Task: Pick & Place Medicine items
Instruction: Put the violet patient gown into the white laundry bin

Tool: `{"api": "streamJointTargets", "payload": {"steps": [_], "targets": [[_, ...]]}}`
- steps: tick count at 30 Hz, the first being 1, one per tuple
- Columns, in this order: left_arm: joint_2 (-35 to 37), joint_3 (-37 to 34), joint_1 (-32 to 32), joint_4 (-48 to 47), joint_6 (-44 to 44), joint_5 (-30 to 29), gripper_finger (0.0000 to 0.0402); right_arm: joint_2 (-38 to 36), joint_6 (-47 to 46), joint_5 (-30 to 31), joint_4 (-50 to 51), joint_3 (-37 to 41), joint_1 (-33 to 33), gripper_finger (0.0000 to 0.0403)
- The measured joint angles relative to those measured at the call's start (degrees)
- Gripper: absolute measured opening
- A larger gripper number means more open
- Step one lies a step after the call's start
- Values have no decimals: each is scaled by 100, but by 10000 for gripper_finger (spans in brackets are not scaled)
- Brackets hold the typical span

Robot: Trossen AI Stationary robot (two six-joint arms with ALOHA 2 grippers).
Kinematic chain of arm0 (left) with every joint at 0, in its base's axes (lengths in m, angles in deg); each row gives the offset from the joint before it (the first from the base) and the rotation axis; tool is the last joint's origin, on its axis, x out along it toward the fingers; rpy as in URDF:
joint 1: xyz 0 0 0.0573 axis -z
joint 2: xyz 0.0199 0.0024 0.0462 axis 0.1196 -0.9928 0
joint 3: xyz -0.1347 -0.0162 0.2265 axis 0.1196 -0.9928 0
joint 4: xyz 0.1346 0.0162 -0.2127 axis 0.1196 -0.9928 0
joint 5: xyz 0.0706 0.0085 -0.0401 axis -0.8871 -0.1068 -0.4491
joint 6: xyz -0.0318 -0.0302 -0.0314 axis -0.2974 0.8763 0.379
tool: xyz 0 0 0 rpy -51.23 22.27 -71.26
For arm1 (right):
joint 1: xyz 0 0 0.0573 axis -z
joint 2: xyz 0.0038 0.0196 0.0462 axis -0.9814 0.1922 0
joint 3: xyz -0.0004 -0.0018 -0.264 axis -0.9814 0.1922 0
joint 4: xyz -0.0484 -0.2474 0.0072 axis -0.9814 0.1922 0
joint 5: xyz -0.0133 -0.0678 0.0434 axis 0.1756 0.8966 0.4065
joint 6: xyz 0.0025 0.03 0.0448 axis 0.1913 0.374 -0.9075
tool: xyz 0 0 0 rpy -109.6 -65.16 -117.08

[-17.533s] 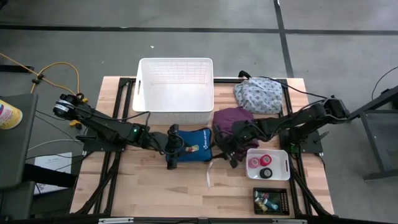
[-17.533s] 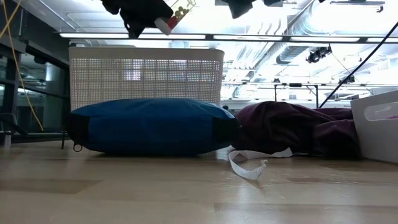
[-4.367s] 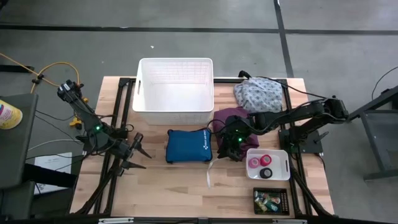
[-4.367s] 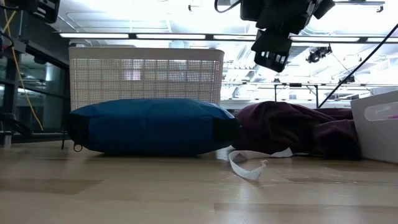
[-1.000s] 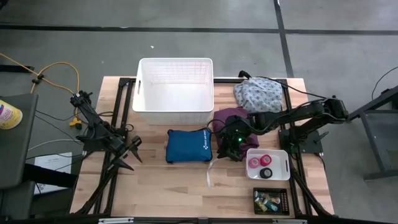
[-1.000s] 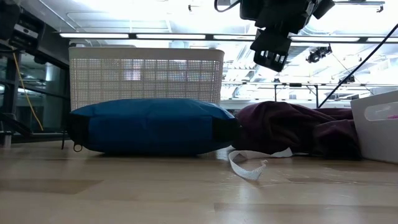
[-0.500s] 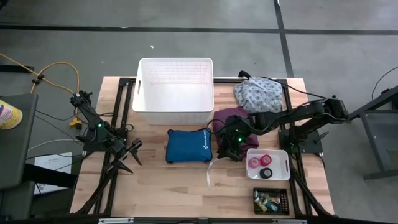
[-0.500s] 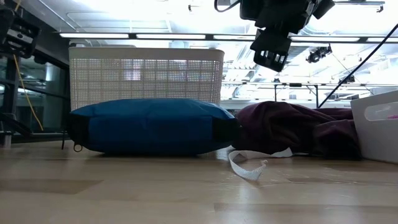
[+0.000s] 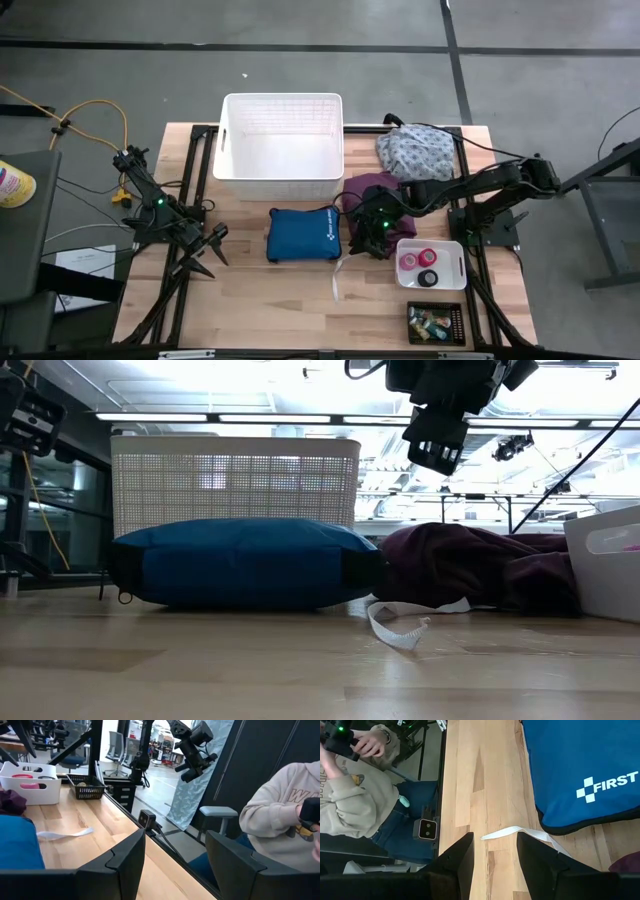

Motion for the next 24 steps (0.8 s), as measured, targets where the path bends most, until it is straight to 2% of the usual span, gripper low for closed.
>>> {"api": "streamJointTargets", "payload": {"steps": [24], "targets": [[1,0,0,210,14,-20,202,0,0,0,0,0,2,136]]}}
